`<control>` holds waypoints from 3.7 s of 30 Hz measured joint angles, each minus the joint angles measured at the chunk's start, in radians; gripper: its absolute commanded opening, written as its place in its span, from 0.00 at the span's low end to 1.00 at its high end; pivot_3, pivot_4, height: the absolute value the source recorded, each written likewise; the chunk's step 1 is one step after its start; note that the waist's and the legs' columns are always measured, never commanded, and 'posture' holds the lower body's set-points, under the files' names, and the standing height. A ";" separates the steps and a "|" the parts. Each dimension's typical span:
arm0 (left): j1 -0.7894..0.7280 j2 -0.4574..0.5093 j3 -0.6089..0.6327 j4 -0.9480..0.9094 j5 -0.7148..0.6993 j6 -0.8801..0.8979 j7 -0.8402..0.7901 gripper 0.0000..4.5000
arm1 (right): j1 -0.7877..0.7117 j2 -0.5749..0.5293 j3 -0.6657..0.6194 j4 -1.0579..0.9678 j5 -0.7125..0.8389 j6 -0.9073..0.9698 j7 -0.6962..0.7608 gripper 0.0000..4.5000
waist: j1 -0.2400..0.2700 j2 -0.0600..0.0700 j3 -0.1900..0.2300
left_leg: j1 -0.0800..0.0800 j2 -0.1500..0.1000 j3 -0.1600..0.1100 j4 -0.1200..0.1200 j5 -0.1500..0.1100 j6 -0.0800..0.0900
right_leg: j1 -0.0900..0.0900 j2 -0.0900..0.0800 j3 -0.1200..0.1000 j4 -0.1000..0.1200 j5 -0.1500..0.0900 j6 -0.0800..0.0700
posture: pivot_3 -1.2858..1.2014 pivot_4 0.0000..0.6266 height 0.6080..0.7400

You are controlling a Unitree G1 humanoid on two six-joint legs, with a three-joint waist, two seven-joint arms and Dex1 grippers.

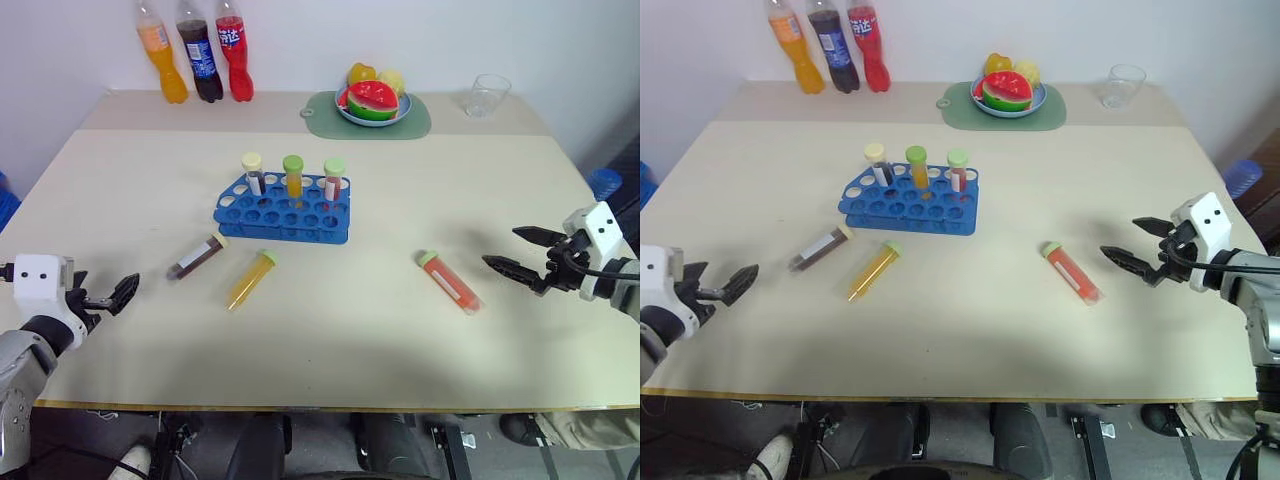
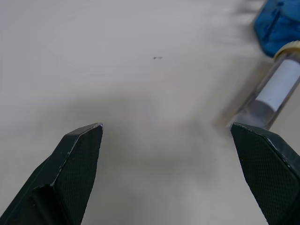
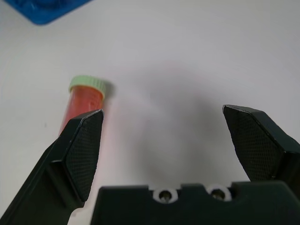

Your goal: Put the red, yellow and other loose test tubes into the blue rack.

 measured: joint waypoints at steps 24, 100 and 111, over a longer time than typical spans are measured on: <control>-0.373 -0.046 -0.426 -0.037 0.026 -0.074 -0.107 0.99 | -0.170 0.038 0.163 -0.298 0.009 0.464 -0.214 1.00 | 0.001 0.000 0.000 | -0.001 -0.001 -0.001 0.001 0.000 0.000 | 0.000 0.000 0.000 0.001 0.001 0.001 | 0.52 0.24 0.95; -0.257 -0.116 -0.551 -0.009 0.079 -0.197 -0.160 1.00 | -0.384 0.946 0.396 0.303 -0.273 -0.532 -0.644 0.18 | -0.030 0.001 0.000 | -0.005 0.000 -0.003 0.002 0.001 -0.002 | -0.006 0.001 -0.001 0.004 0.001 0.001 | 0.52 0.24 0.95; -0.280 -0.089 -0.520 -0.074 0.032 -0.055 -0.112 1.00 | -0.371 0.933 0.393 0.259 -0.273 -0.544 -0.620 0.94 | -0.030 0.001 0.000 | -0.005 0.000 -0.005 0.002 0.001 -0.002 | -0.006 0.001 -0.001 0.004 0.001 0.001 | 0.52 0.24 0.95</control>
